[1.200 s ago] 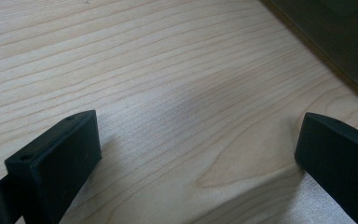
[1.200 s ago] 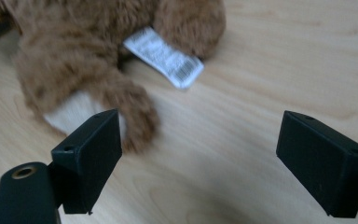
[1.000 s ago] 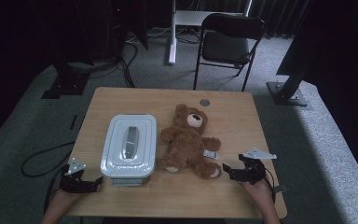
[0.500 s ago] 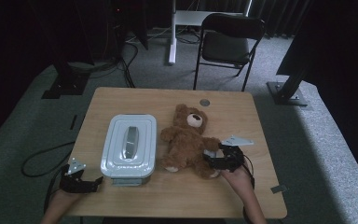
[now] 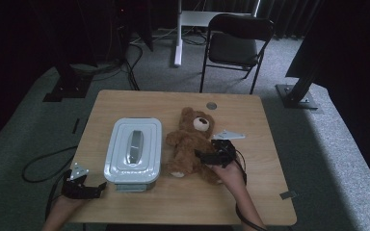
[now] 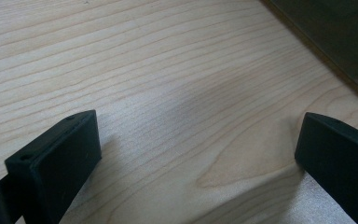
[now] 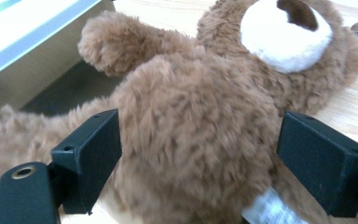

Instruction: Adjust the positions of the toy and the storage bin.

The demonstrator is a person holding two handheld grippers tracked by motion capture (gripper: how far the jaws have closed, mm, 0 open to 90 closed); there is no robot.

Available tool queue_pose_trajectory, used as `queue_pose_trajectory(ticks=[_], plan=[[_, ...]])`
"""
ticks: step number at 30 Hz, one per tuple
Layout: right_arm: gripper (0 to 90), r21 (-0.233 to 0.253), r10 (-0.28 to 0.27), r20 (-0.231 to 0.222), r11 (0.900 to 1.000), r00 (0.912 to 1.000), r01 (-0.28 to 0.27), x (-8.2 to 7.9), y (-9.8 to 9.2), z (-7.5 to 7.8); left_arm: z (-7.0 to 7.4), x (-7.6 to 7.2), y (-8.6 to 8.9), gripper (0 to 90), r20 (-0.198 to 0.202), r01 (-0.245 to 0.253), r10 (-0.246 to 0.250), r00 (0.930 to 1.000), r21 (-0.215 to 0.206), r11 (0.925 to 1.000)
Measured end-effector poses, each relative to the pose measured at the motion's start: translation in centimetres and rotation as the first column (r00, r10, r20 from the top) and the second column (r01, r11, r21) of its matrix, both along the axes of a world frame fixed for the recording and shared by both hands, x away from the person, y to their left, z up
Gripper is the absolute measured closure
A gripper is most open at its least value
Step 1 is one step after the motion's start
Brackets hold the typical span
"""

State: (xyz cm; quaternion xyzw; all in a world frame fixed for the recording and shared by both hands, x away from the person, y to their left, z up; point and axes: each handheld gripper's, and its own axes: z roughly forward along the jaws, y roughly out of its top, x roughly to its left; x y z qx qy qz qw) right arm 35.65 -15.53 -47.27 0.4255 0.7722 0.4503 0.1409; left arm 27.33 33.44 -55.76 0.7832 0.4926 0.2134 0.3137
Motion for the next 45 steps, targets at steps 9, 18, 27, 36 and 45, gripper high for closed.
queue_pose_trajectory(ticks=[9, 18, 27, 36, 45], plan=[[12.7, -0.038, -0.026, -0.027, 0.999, 0.9993, 0.025, 1.3, 2.6, -0.8, 0.0, 0.0, 0.0, 0.9, 0.000, 0.004, -0.004, 1.0000, 0.000, 1.0000], [11.1, -0.041, -0.081, -0.108, 0.996, 0.9908, 0.077, 1.5, 4.0, -1.8, 0.0, 0.0, 0.0, 0.9, 0.000, 0.005, -0.005, 1.0000, 0.000, 1.0000], [10.3, -0.074, -0.092, -0.101, 0.994, 0.9906, 0.085, 1.1, 5.2, -2.9, 0.0, 0.0, 0.0, 0.9, 0.000, 0.003, -0.003, 1.0000, 0.002, 1.0000], [10.4, -0.145, -0.108, -0.069, 0.985, 0.9917, 0.097, 1.2, 6.8, -3.6, 0.0, -0.1, 0.0, 0.9, 0.000, 0.001, -0.001, 1.0000, 0.002, 1.0000], [44.7, -0.154, -0.097, -0.049, 0.984, 0.9941, 0.088, 1.3, 6.2, -3.3, 0.0, -0.1, 0.0, 0.9, 0.000, 0.000, 0.000, 1.0000, 0.002, 1.0000]])
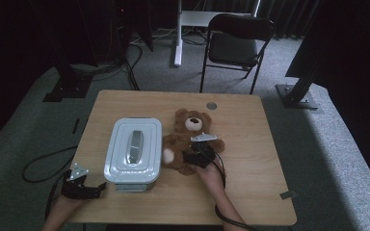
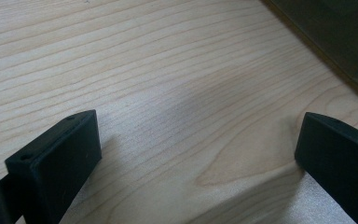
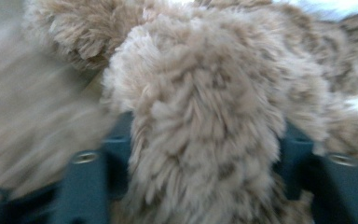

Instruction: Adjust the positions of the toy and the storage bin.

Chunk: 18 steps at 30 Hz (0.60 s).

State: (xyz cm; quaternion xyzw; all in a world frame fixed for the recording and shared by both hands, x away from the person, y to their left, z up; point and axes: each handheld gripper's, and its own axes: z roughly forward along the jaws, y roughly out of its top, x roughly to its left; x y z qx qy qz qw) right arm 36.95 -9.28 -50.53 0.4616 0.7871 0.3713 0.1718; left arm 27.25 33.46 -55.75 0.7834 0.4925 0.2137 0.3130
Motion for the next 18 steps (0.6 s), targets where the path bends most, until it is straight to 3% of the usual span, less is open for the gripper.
queue_pose_trajectory(ticks=[1, 2, 6, 9, 18], plan=[[54.0, 0.016, -0.005, 0.015, 1.000, 0.9999, 0.005, -0.2, -0.5, 0.0, 0.0, 0.0, 0.0, 0.9, 0.000, 0.000, 0.000, 1.0000, -0.001, 1.0000], [57.7, 0.022, -0.007, 0.015, 1.000, 0.9999, 0.007, -0.2, -0.7, 0.1, 0.0, 0.0, 0.0, 0.9, 0.000, 0.000, 0.000, 1.0000, 0.000, 1.0000], [66.9, 0.030, -0.005, 0.035, 1.000, 0.9994, 0.004, -0.4, -1.6, 0.8, 0.0, 0.0, 0.0, 0.9, 0.000, 0.000, 0.000, 1.0000, 0.000, 1.0000], [69.5, 0.066, -0.025, 0.045, 0.998, 0.9987, 0.022, -0.5, -2.7, 1.4, 0.0, 0.0, 0.0, 0.9, 0.000, 0.000, 0.000, 1.0000, 0.000, 1.0000], [69.6, 0.051, -0.090, 0.115, 0.995, 0.9893, 0.084, -0.6, -5.8, 2.7, 0.0, 0.0, 0.0, 0.9, 0.000, 0.000, 0.000, 1.0000, 0.000, 1.0000]])
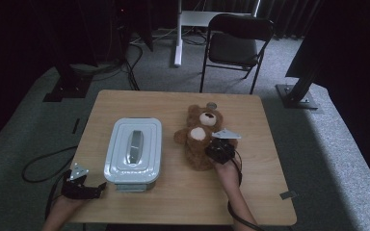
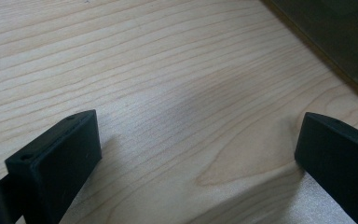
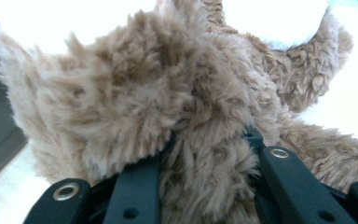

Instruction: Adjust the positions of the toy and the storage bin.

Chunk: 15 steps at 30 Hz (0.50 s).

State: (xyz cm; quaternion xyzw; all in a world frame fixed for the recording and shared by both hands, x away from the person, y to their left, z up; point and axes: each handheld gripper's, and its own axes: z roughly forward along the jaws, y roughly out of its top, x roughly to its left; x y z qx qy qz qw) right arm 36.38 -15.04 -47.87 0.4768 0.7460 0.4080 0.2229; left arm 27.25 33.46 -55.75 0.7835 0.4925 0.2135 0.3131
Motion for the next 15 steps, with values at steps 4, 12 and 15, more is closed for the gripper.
queue_pose_trajectory(ticks=[4, 12, 15], plan=[[69.5, -0.030, -0.044, 0.041, 0.999, 0.9982, 0.045, 0.7, -2.1, 1.2, 0.0, 0.0, 0.0, 0.9, 0.000, 0.000, 0.000, 1.0000, 0.000, 1.0000], [69.4, -0.071, -0.150, 0.090, 0.985, 0.9846, 0.157, 3.2, -6.7, 3.1, 0.0, 0.0, 0.0, 0.9, 0.000, -0.001, 0.001, 1.0000, 0.000, 1.0000], [69.4, -0.081, -0.176, 0.083, 0.980, 0.9810, 0.182, 4.3, -7.7, 3.2, 0.0, 0.0, 0.0, 0.9, 0.000, -0.001, 0.001, 1.0000, 0.000, 1.0000]])
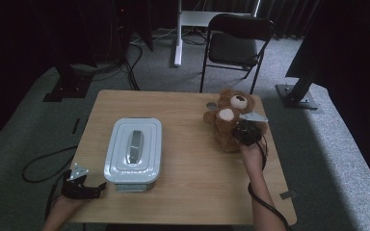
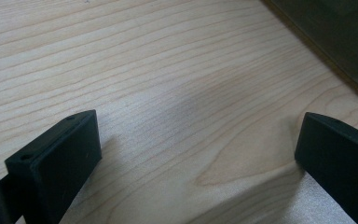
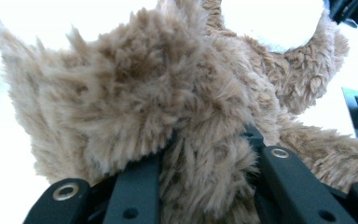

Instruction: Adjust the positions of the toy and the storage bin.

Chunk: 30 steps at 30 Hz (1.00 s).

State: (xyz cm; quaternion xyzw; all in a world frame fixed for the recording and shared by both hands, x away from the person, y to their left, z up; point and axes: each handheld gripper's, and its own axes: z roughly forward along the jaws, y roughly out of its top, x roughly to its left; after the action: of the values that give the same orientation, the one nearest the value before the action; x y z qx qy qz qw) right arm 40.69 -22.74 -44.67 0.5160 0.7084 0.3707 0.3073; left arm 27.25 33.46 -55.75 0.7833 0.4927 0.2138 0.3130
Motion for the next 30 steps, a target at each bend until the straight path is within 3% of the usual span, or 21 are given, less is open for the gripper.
queue_pose_trajectory(ticks=[3, 8, 14, 16, 20, 22, 24, 30], plan=[[69.4, 0.002, -0.012, -0.008, 1.000, 0.9999, 0.012, 0.9, -0.7, 0.0, 0.0, 0.0, 0.0, 0.9, 0.000, 0.000, 0.000, 1.0000, 0.000, 1.0000], [69.3, -0.040, -0.028, -0.029, 0.999, 0.9992, 0.027, 3.0, -1.4, -0.3, 0.0, 0.0, 0.0, 0.9, 0.000, 0.000, 0.000, 1.0000, 0.000, 1.0000], [69.2, -0.011, -0.036, -0.044, 0.999, 0.9984, 0.035, 4.4, -2.5, -0.8, 0.0, 0.0, 0.0, 0.9, -0.001, 0.000, 0.000, 1.0000, 0.000, 1.0000], [69.2, -0.009, -0.047, -0.060, 0.999, 0.9971, 0.046, 5.0, -2.9, -1.3, 0.0, 0.0, 0.0, 0.9, -0.001, 0.000, 0.000, 1.0000, 0.000, 1.0000], [68.3, -0.011, -0.067, -0.121, 0.998, 0.9904, 0.066, 5.7, -3.6, -3.9, 0.0, 0.0, 0.0, 0.9, -0.001, 0.000, 0.000, 1.0000, 0.000, 1.0000], [62.9, 0.029, -0.071, -0.103, 0.997, 0.9921, 0.075, 5.4, -4.0, -4.2, 0.0, 0.0, 0.0, 0.9, -0.001, 0.000, 0.000, 1.0000, 0.000, 1.0000], [53.9, 0.028, -0.056, -0.104, 0.998, 0.9930, 0.059, 5.2, -4.1, -4.2, 0.0, 0.0, 0.0, 0.9, -0.001, 0.000, 0.000, 1.0000, 0.000, 1.0000], [35.6, 0.062, -0.042, -0.149, 0.997, 0.9880, 0.051, 5.1, -4.7, -3.3, 0.0, 0.0, 0.0, 0.8, -0.001, 0.000, 0.000, 1.0000, 0.000, 1.0000]])
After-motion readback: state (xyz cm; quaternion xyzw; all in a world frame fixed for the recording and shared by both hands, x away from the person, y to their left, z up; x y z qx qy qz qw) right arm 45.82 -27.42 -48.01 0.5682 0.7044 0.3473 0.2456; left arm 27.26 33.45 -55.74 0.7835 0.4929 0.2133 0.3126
